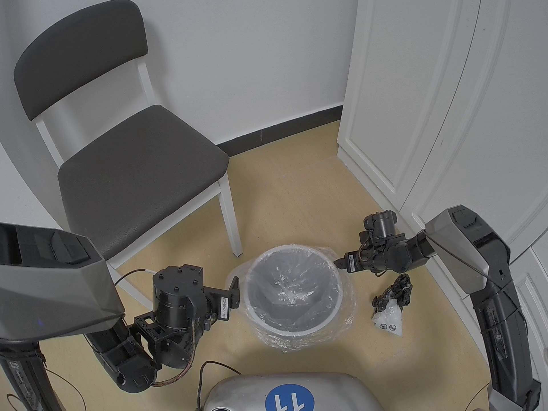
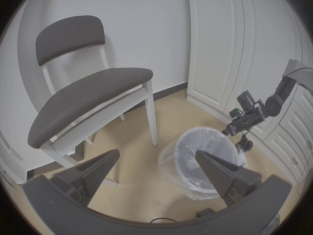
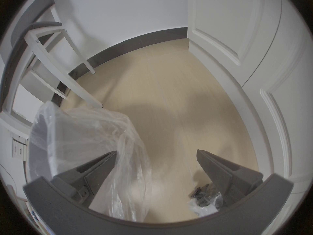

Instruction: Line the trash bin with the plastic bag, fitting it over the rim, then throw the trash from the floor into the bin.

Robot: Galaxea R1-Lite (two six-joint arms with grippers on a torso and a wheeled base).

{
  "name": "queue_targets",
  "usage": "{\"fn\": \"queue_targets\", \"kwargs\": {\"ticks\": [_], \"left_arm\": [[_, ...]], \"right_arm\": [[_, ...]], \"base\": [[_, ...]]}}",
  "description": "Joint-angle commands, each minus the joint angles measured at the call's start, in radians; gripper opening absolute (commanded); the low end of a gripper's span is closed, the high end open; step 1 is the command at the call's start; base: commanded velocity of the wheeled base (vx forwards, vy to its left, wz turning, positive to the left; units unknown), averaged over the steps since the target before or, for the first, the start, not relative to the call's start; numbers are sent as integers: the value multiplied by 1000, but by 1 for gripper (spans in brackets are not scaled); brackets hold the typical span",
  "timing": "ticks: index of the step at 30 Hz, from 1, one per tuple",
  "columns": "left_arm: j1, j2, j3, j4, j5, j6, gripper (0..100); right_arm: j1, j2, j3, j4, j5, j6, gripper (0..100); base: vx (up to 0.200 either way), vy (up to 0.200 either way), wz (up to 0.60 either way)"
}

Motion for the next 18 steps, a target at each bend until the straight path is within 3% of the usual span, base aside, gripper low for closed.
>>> {"fn": "queue_targets", "kwargs": {"ticks": [1,4,18], "left_arm": [[4,0,6,-5,1,-3,100],[4,4,14,-36,1,-2,100],[4,21,60,-116,-2,0,100]], "right_arm": [[4,96,-130,73,-23,-32,100],[5,133,-209,135,-26,-29,100],[27,193,-288,132,31,22,100]], "base": [[0,0,0],[0,0,0],[0,0,0]]}}
